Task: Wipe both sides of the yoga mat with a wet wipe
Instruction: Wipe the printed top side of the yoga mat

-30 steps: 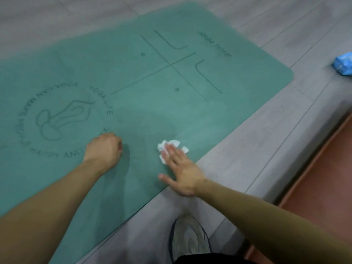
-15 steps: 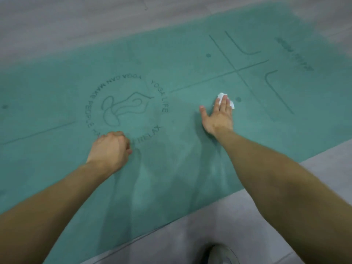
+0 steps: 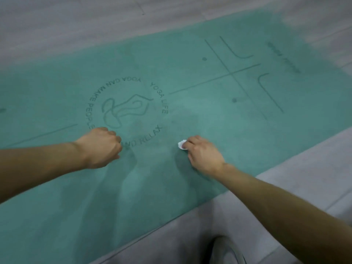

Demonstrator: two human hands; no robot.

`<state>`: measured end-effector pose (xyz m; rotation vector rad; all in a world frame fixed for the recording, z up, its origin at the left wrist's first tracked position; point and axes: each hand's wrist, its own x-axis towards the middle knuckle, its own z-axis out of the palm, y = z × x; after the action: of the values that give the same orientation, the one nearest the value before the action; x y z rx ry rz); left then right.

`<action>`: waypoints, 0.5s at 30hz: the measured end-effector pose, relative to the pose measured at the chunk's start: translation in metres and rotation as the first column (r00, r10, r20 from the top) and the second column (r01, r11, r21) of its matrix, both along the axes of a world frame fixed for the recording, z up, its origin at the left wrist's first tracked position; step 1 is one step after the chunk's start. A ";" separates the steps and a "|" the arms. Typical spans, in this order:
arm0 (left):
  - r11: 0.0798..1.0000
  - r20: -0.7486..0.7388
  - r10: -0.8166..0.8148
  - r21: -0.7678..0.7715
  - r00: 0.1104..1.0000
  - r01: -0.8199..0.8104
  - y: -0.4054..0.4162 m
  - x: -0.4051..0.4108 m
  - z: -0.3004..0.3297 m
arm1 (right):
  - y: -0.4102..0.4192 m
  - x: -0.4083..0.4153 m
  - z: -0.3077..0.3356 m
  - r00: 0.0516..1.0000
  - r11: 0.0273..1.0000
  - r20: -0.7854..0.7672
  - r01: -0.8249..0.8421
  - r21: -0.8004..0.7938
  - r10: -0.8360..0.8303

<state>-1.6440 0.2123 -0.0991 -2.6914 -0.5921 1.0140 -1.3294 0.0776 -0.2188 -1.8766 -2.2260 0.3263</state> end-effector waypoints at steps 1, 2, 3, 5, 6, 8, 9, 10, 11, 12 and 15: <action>0.998 -0.024 -0.050 -0.025 0.998 0.049 -0.001 0.010 0.003 | -0.005 0.022 0.007 0.993 0.993 0.013 0.114 -0.018 -0.114; 0.994 -0.042 -0.098 -0.051 0.994 0.096 -0.003 0.020 0.006 | -0.011 0.042 0.014 0.973 0.973 0.021 0.230 -0.033 -0.229; 0.987 -0.046 -0.144 -0.074 0.988 0.141 -0.006 0.030 0.008 | -0.019 0.058 0.020 0.938 0.937 0.023 0.346 -0.047 -0.345; 0.971 -0.007 -0.219 -0.096 0.976 0.218 -0.012 0.049 0.007 | -0.033 0.080 0.030 0.838 0.837 -0.011 0.543 -0.061 -0.545; 0.965 0.030 -0.243 -0.093 0.970 0.245 -0.016 0.057 0.005 | -0.038 0.086 0.033 0.790 0.790 -0.032 0.610 -0.063 -0.612; 0.965 0.141 -0.236 -0.086 0.961 0.250 -0.021 0.068 -0.001 | -0.043 0.086 0.035 0.737 0.740 -0.067 0.668 -0.075 -0.672; 0.969 0.195 -0.211 -0.083 0.958 0.231 -0.023 0.070 -0.005 | -0.043 0.082 0.036 0.742 0.746 -0.078 0.661 -0.086 -0.666; 0.974 0.229 -0.183 -0.087 0.956 0.208 -0.024 0.069 -0.007 | -0.040 0.076 0.037 0.768 0.772 -0.083 0.628 -0.096 -0.635; 0.977 0.240 -0.164 -0.093 0.957 0.191 -0.023 0.067 -0.008 | -0.034 0.069 0.039 0.807 0.811 -0.084 0.576 -0.103 -0.584; 0.979 0.235 -0.160 -0.087 0.959 0.184 -0.022 0.062 -0.010 | -0.027 0.061 0.041 0.851 0.853 -0.081 0.511 -0.104 -0.519; 0.992 0.160 -0.116 -0.037 0.980 0.123 -0.015 0.045 -0.011 | 0.005 0.038 0.051 0.945 0.941 -0.027 0.321 -0.110 -0.325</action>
<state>-1.5985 0.1973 -0.1101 -2.8279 -0.4322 0.7996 -1.2915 0.0825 -0.1676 -2.2216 -1.8600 0.4284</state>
